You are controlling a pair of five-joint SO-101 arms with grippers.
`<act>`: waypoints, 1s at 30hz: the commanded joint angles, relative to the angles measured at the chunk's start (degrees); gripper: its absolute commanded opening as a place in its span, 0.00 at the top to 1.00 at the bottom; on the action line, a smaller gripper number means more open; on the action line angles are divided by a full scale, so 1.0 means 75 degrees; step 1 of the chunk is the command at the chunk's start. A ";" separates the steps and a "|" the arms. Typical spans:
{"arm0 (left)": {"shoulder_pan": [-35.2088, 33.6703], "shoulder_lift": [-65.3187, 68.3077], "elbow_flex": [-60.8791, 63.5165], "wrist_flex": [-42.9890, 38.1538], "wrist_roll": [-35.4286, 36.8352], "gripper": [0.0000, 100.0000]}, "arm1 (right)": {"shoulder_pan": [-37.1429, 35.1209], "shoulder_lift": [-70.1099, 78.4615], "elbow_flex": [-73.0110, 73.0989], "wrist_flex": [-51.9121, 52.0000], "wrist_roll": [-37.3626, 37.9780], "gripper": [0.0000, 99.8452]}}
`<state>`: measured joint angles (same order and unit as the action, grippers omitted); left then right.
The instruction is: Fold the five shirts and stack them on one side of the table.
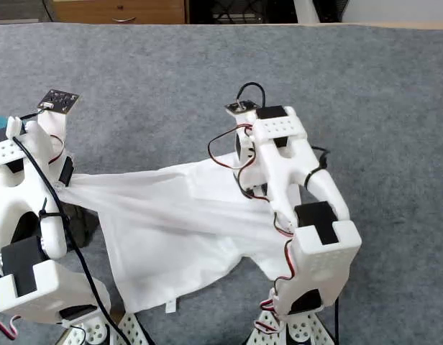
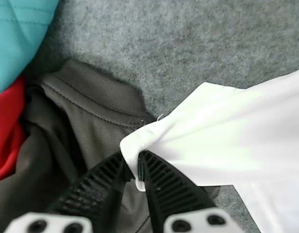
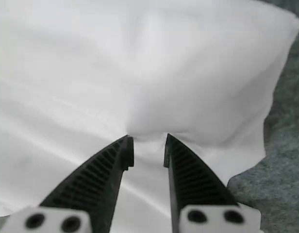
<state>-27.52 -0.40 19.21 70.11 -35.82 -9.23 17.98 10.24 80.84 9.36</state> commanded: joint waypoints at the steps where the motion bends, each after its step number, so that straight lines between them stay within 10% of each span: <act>1: -0.0100 -0.0070 -0.0029 -0.0105 0.0094 0.97 | 0.0305 -0.0029 -0.0006 -0.0082 -0.0035 0.89; 30: -0.0100 -0.0070 -0.0029 -0.0105 0.0094 0.97 | -0.0375 0.1026 -0.0475 0.0012 -0.0035 0.92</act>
<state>-27.52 -0.40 19.21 70.11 -35.82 -9.32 25.27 7.60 81.63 9.36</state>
